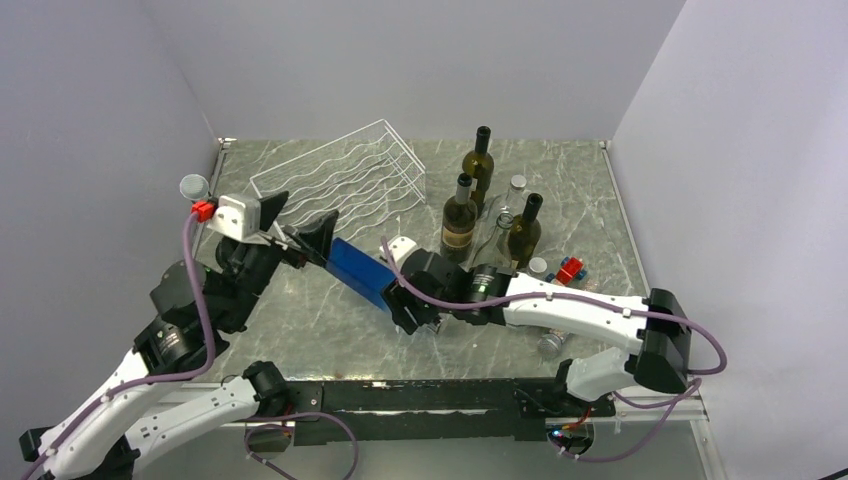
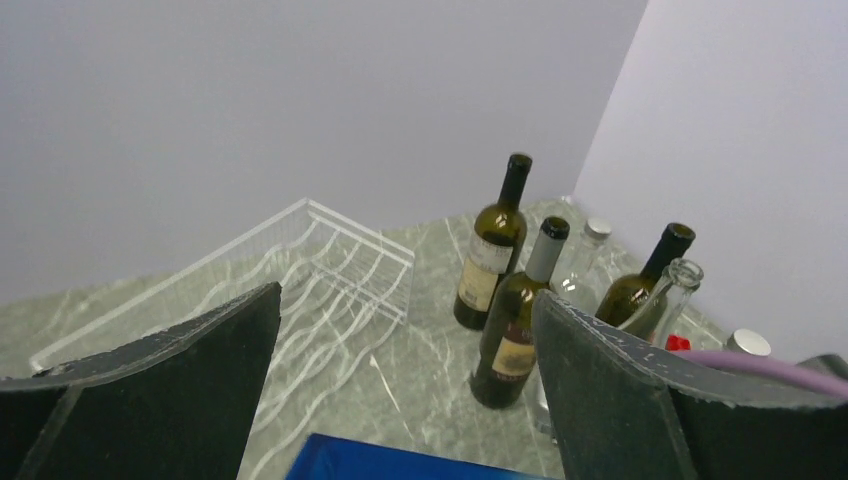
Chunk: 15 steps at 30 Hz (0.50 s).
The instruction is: Put the wine bottle on the wine rack
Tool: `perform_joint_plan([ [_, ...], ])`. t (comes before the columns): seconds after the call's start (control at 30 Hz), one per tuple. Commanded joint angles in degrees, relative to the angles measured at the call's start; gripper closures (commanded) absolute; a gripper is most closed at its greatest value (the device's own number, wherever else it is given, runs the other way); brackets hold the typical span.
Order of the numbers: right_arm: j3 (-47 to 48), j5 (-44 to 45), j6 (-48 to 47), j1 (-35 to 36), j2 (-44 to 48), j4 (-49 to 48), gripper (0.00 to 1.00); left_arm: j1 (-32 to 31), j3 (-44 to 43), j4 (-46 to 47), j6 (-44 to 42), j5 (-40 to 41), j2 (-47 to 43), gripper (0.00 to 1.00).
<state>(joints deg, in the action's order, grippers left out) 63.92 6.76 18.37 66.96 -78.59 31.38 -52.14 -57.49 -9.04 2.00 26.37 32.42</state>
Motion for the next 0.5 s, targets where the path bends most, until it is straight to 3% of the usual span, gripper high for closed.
perform_joint_plan([
  [0.0, 2.7, 4.8, 2.3, 2.3, -1.5, -17.7, 1.0, 0.0, -2.7, -5.3, 6.5, 2.1, 1.2, 0.01],
  [0.47, 3.2, 8.8, 4.6, 2.8, -10.4, -24.5, 1.0, 0.0, -3.1, -10.2, 12.2, 3.3, -2.1, 0.01],
])
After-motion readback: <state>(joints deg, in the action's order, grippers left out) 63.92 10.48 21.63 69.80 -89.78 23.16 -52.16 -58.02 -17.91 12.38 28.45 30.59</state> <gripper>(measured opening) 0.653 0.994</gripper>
